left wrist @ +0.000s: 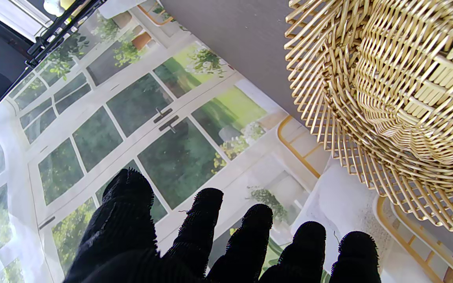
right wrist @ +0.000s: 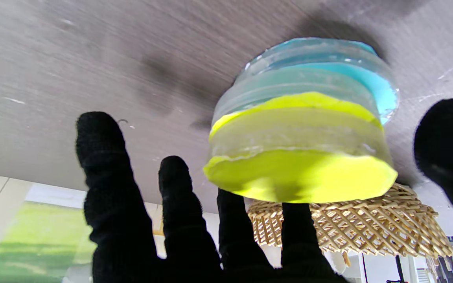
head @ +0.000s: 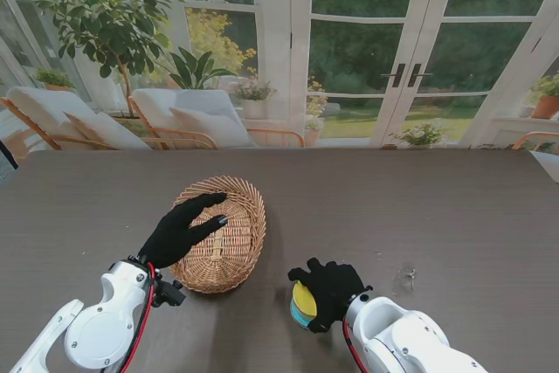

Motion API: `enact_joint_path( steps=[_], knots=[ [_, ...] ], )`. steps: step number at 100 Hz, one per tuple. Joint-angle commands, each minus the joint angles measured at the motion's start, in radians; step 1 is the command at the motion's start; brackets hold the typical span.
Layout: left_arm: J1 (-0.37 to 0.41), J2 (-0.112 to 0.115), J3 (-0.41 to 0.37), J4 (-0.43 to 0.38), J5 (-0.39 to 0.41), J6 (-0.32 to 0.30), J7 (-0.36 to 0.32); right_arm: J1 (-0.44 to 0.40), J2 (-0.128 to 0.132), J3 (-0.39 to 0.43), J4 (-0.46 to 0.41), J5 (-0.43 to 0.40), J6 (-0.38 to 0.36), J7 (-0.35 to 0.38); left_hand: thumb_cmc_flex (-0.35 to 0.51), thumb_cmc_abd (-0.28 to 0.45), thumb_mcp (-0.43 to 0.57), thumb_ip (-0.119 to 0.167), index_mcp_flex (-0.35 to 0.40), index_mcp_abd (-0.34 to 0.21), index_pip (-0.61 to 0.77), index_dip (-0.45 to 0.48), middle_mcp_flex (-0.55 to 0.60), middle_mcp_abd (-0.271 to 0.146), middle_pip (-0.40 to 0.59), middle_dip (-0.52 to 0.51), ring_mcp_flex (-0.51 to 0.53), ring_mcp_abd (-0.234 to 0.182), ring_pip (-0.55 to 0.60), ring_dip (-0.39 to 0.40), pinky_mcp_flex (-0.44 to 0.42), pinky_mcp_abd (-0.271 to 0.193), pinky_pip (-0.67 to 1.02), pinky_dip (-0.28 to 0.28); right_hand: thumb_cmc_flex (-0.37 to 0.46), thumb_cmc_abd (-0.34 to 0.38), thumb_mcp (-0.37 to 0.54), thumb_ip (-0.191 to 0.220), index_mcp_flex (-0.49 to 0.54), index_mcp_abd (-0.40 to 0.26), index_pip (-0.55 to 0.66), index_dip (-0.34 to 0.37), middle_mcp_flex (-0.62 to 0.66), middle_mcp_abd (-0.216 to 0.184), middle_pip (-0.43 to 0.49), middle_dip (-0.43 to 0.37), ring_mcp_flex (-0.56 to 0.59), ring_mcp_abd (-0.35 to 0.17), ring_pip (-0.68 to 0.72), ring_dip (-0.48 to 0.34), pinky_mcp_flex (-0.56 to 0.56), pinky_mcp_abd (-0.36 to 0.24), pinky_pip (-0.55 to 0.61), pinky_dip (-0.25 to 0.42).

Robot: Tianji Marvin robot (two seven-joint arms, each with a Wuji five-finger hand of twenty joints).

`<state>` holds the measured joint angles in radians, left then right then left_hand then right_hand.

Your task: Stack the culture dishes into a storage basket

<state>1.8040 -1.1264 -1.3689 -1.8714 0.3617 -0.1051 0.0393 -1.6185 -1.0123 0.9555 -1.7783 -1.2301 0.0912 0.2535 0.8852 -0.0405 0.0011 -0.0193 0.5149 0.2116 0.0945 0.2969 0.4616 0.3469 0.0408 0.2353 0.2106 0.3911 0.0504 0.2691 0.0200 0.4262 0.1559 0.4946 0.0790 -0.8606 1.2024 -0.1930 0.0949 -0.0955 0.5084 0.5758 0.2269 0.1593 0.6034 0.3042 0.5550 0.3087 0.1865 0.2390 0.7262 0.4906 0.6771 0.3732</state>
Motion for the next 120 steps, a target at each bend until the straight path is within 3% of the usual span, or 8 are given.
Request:
enact_joint_path(
  steps=[1,23,46,93,120],
  knots=[
    [0.0,-0.002,0.0,-0.002,-0.004,0.003,-0.02,-0.009,-0.003,0.001,-0.022,-0.015,0.004,0.022,-0.004,0.031,-0.018,0.013,0.001,0.0,-0.008,0.001,0.005,0.001,0.002,0.002,-0.015,-0.006,-0.012,-0.006,-0.005,-0.03,-0.027,-0.008,-0.052,-0.041,-0.063,-0.031,-0.025,0.023,-0.02,0.004,0.01,0.017,-0.008,-0.008,0.015,0.015,0.016,0.022,-0.421,0.046,0.053,0.01],
    [0.0,-0.002,0.0,-0.002,-0.007,-0.001,-0.021,-0.006,-0.002,-0.001,-0.029,-0.028,0.023,0.049,-0.004,0.03,-0.018,0.013,0.002,-0.001,-0.008,0.001,0.005,0.001,0.002,0.003,-0.015,-0.006,-0.012,-0.006,-0.005,-0.03,-0.027,-0.008,-0.07,-0.042,-0.056,-0.035,-0.019,0.083,-0.019,0.014,0.052,0.05,-0.014,-0.009,0.019,0.01,0.031,0.038,-0.419,0.047,0.07,0.031],
    [0.001,-0.001,-0.001,-0.002,-0.008,-0.002,-0.022,-0.016,-0.006,-0.014,-0.035,-0.024,0.094,0.055,-0.005,0.03,-0.018,0.013,0.002,0.0,-0.008,0.001,0.004,0.002,0.002,0.003,-0.015,-0.007,-0.011,-0.006,-0.005,-0.03,-0.027,-0.008,-0.073,-0.042,-0.05,-0.037,-0.019,0.156,-0.019,-0.005,0.05,0.083,-0.014,-0.006,0.025,0.048,0.019,0.033,-0.388,0.097,0.075,0.035],
    [0.004,-0.001,-0.004,-0.002,-0.011,-0.012,-0.022,-0.037,-0.015,-0.066,-0.056,0.019,0.267,0.041,-0.005,0.032,-0.018,0.013,0.003,0.0,-0.007,0.002,0.005,0.001,0.002,0.003,-0.015,-0.006,-0.011,-0.006,-0.004,-0.03,-0.027,-0.008,-0.035,0.003,-0.098,-0.025,-0.022,0.125,-0.031,-0.015,0.024,0.075,-0.006,-0.002,0.03,0.062,0.009,0.021,-0.35,0.139,0.093,0.013],
    [0.008,-0.002,-0.006,-0.004,-0.01,-0.014,-0.017,-0.015,-0.02,-0.123,-0.02,0.053,0.334,-0.018,-0.005,0.032,-0.019,0.013,0.001,-0.002,-0.008,0.002,0.005,0.003,0.002,0.002,-0.015,-0.005,-0.012,-0.006,-0.005,-0.029,-0.027,-0.008,-0.016,-0.004,-0.102,-0.019,-0.027,0.105,-0.04,-0.007,-0.013,0.064,0.019,0.008,0.024,0.056,0.012,0.019,-0.349,0.134,0.101,0.001]
  ],
)
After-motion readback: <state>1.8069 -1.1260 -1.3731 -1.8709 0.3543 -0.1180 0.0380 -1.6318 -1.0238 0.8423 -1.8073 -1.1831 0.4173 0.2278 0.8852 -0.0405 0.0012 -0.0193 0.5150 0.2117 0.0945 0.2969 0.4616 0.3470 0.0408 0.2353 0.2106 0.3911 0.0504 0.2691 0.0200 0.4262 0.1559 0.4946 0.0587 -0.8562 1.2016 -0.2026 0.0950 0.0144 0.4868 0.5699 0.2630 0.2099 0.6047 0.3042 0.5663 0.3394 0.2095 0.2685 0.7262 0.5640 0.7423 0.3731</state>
